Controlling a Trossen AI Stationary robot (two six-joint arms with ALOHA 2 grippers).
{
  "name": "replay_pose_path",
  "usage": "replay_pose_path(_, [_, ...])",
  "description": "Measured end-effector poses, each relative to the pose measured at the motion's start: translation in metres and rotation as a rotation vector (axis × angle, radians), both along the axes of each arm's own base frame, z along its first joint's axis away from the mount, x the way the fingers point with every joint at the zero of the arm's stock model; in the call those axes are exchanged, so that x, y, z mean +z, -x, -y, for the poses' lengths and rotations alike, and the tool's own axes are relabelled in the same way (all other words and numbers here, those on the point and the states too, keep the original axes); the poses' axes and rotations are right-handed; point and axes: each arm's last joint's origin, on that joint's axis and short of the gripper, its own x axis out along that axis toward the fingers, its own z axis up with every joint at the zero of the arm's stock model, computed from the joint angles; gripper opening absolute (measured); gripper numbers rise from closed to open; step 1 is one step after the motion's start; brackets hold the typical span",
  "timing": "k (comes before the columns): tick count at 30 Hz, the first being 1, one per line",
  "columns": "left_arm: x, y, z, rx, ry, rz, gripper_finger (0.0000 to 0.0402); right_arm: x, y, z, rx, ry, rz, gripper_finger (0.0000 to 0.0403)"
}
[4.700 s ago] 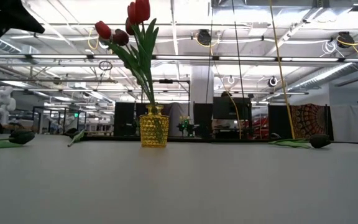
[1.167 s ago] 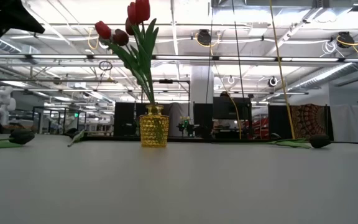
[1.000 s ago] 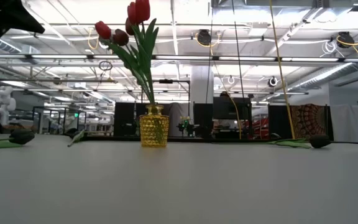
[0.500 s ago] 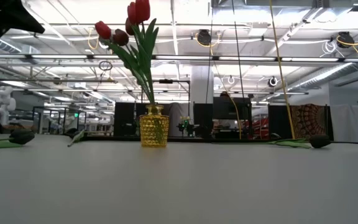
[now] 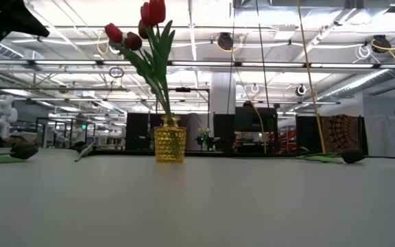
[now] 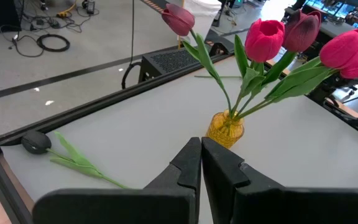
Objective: Sort flowers into vase by color
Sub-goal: Move the right transparent vase to the center
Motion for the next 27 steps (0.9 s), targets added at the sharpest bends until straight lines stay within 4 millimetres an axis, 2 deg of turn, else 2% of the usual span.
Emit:
replay_pose_path(5, [0.0,0.0,0.0,0.0,0.0,-0.001,0.002,0.012,-0.013,0.014,-0.068,-0.066,0.036,0.0])
replay_pose_path(11, [0.0,0.0,0.0,0.001,0.0,0.0,0.002,0.023,-0.039,0.032,-0.154,-0.151,0.107,0.0])
replay_pose_path(19, [0.0,0.0,0.0,0.0,0.0,0.0,0.002,0.024,-0.073,0.062,-0.277,-0.144,0.138,0.0])
replay_pose_path(27, [0.0,0.0,0.0,0.001,0.0,-0.001,0.002,0.024,-0.106,0.104,-0.443,-0.131,0.164,0.0])
